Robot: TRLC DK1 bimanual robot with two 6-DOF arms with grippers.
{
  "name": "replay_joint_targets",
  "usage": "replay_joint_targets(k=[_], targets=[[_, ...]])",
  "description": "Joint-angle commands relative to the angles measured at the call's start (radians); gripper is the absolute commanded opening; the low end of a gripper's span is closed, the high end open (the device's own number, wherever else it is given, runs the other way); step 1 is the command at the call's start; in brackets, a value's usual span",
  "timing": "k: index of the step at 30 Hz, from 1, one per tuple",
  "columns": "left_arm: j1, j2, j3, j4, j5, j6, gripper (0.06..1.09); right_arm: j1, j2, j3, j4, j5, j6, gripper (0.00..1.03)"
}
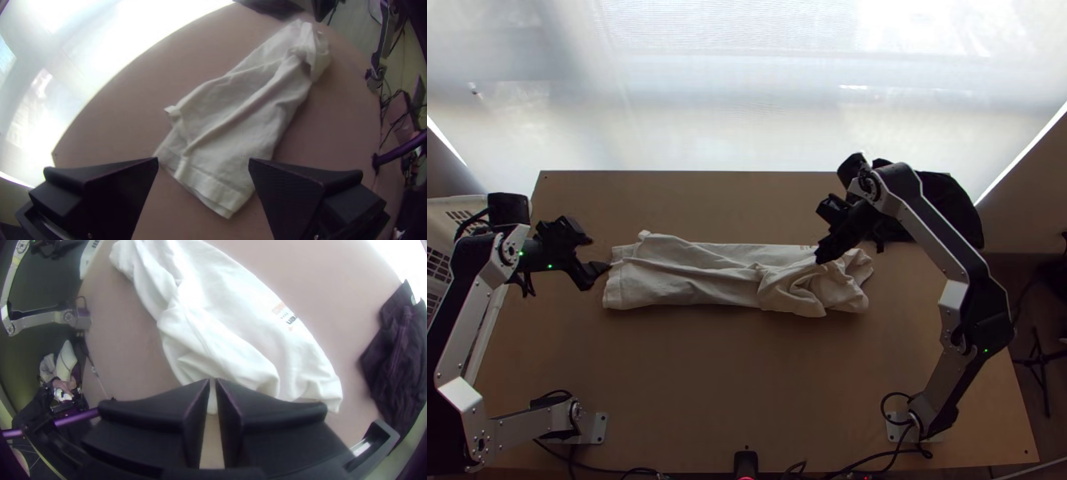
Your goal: Fold the t-shirt
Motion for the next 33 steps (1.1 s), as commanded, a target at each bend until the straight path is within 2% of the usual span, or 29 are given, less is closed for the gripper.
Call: replay_joint_targets(k=[1, 4, 6, 9, 11, 14, 18, 22, 26, 33], targets=[[-0.043, 0.057, 0.05, -0.269, 0.079, -0.13, 1.04, 0.058, 0.017, 0.008, 0.026, -0.041, 0.0, 0.03], [-0.064, 0.088, 0.077, -0.341, 0.153, -0.229, 1.04, 0.065, 0.039, 0.015, 0.026, -0.094, -0.011, 0.03], [-0.109, 0.106, 0.085, -0.426, 0.179, -0.24, 1.04, 0.071, 0.049, 0.017, 0.029, -0.12, -0.018, 0.03], [-0.164, 0.108, 0.091, -0.452, 0.225, -0.289, 1.04, 0.063, 0.071, 0.025, 0.032, -0.176, -0.024, 0.03], [-0.185, 0.129, 0.102, -0.459, 0.253, -0.309, 1.04, 0.046, 0.089, 0.025, 0.026, -0.246, -0.024, 0.03], [-0.222, 0.168, 0.083, -0.47, 0.256, -0.314, 1.04, 0.012, 0.111, 0.025, -0.011, -0.329, -0.027, 0.03], [-0.241, 0.163, 0.054, -0.452, 0.262, -0.315, 1.04, -0.023, 0.143, -0.005, -0.114, -0.436, -0.115, 0.03], [-0.237, 0.166, 0.024, -0.436, 0.288, -0.338, 1.04, -0.047, 0.232, -0.018, -0.198, -0.478, -0.225, 0.03], [-0.242, 0.169, -0.012, -0.37, 0.288, -0.384, 1.04, -0.043, 0.283, 0.005, -0.204, -0.484, -0.276, 0.03], [-0.237, 0.206, -0.035, -0.263, 0.282, -0.444, 1.04, -0.043, 0.33, 0.169, -0.192, -0.464, -0.274, 0.03]])
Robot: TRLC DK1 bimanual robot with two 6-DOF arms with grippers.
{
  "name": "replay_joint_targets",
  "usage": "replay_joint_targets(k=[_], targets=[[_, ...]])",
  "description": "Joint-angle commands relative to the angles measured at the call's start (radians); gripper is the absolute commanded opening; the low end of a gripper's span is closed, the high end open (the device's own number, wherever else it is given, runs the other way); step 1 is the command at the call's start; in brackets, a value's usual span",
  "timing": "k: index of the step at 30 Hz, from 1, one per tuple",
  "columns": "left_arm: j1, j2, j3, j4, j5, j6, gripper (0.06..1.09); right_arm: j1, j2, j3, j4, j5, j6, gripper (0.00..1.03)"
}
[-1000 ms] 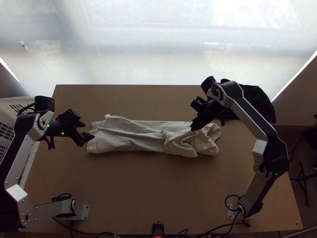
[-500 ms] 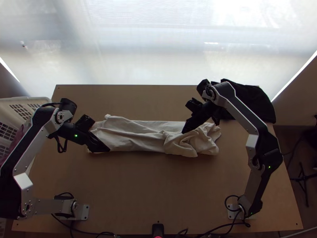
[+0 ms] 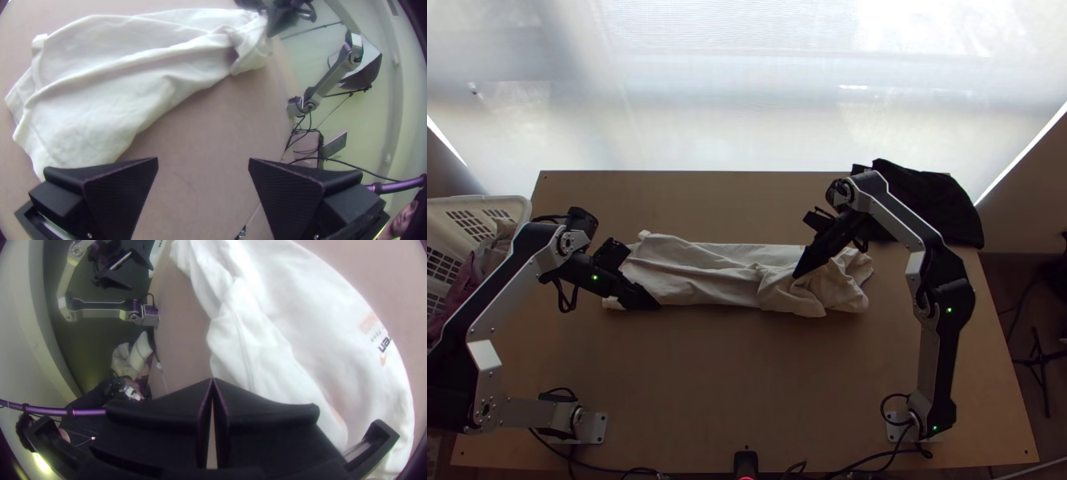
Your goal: Fold the t-shirt
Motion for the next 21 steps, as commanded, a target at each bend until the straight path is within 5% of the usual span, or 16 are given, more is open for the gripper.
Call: replay_joint_targets(k=[1, 18, 21], targets=[[-0.006, 0.026, -0.045, 0.099, -0.009, -0.057, 1.04, -0.005, 0.068, 0.131, -0.013, 0.013, -0.026, 0.03], [-0.012, 0.022, -0.108, 0.19, -0.114, -0.118, 1.04, 0.099, 0.057, 0.049, 0.085, 0.142, -0.02, 0.03], [-0.012, 0.023, -0.117, 0.206, -0.119, -0.12, 1.04, 0.11, 0.066, 0.016, 0.134, 0.259, -0.02, 0.03]])
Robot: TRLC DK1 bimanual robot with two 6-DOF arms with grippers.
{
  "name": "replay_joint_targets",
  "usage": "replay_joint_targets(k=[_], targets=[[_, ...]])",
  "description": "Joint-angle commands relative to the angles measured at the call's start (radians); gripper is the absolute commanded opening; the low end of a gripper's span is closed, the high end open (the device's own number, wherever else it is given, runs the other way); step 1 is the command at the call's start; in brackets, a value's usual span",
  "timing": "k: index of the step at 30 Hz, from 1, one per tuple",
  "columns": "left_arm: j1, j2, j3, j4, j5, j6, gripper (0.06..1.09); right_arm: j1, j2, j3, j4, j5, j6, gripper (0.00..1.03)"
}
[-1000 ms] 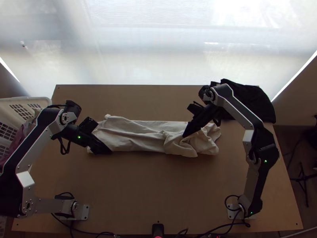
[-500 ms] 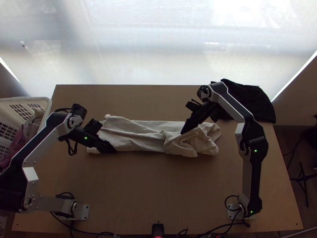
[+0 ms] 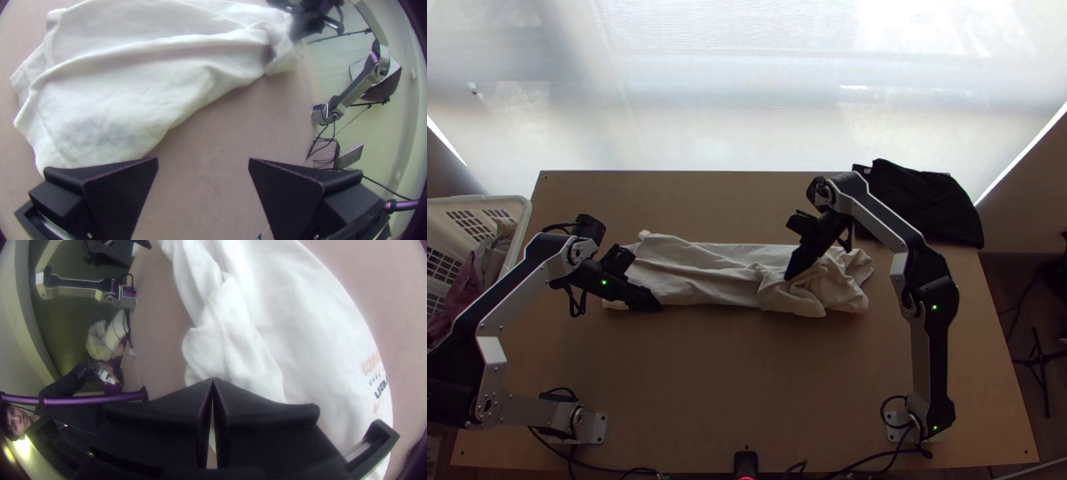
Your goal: Fold the t-shirt
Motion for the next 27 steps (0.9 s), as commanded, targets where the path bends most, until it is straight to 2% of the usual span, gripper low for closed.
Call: replay_joint_targets(k=[1, 6, 11, 18, 21, 24, 27], targets=[[0.003, 0.003, -0.024, 0.033, -0.016, -0.005, 1.04, 0.03, 0.017, -0.052, 0.069, 0.136, 0.003, 0.03], [0.012, 0.008, -0.038, 0.06, -0.038, -0.019, 1.04, 0.01, 0.043, -0.044, 0.133, 0.202, -0.004, 0.03], [0.009, 0.008, -0.052, 0.108, -0.053, -0.05, 1.04, -0.034, 0.053, 0.002, 0.21, 0.231, 0.012, 0.03], [-0.018, -0.003, -0.064, 0.174, -0.157, -0.064, 1.04, -0.044, 0.057, 0.034, 0.219, 0.239, 0.032, 0.03], [-0.046, -0.021, -0.088, 0.218, -0.235, -0.064, 1.04, -0.039, 0.057, 0.028, 0.219, 0.239, 0.036, 0.03], [-0.067, -0.02, -0.11, 0.223, -0.263, -0.059, 1.04, -0.031, 0.057, 0.022, 0.217, 0.238, 0.046, 0.03], [-0.112, -0.049, -0.151, 0.257, -0.346, -0.039, 1.04, -0.025, 0.05, 0.018, 0.213, 0.238, 0.046, 0.03]])
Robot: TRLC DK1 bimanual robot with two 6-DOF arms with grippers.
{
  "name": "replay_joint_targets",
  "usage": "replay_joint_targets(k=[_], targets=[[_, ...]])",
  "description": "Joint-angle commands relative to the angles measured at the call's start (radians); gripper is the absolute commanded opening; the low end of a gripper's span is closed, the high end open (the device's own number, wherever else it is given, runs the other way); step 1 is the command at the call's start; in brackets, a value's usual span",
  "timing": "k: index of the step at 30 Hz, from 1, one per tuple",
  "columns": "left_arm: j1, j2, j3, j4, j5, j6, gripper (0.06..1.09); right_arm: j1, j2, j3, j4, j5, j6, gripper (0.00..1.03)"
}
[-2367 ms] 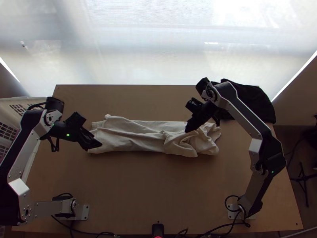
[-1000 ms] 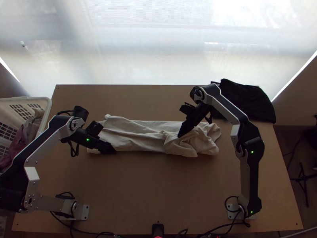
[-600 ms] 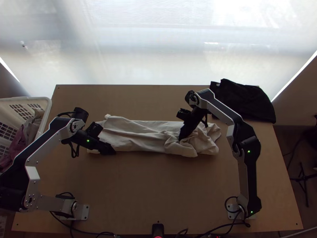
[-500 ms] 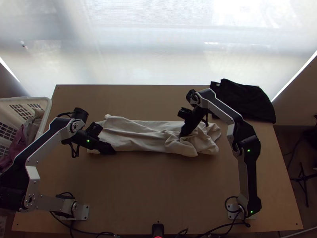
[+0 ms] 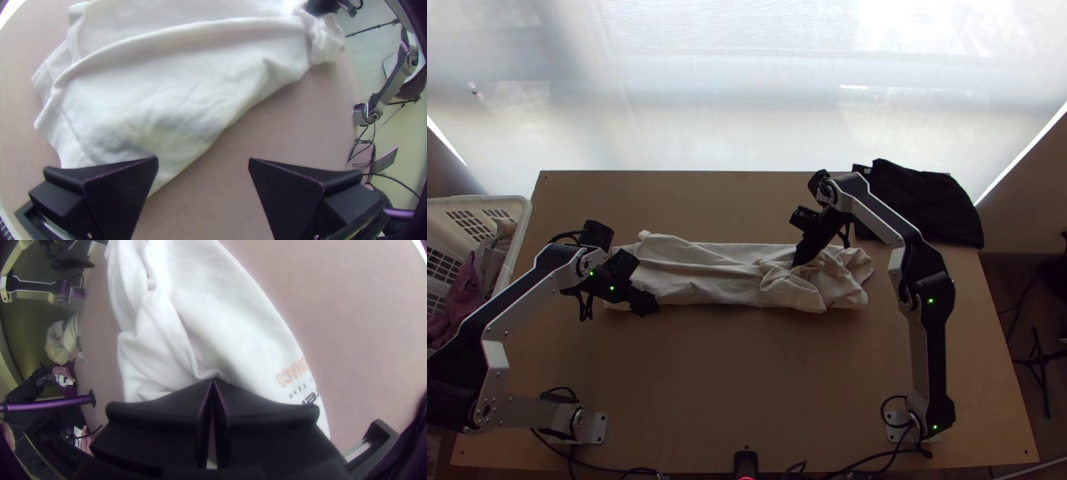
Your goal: Fold the t-shirt
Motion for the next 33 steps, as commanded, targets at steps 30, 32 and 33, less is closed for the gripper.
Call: replay_joint_targets(k=[30, 32, 33], targets=[[-0.387, -0.344, -0.42, 0.558, -0.654, 0.184, 1.04, 0.008, -0.024, -0.033, -0.016, 0.003, 0.008, 0.03], [-0.406, -0.351, -0.443, 0.599, -0.683, 0.198, 1.04, 0.008, -0.027, -0.036, -0.016, 0.003, 0.006, 0.03], [-0.415, -0.359, -0.454, 0.618, -0.689, 0.215, 1.04, 0.008, -0.029, -0.04, -0.016, 0.003, 0.005, 0.03]])
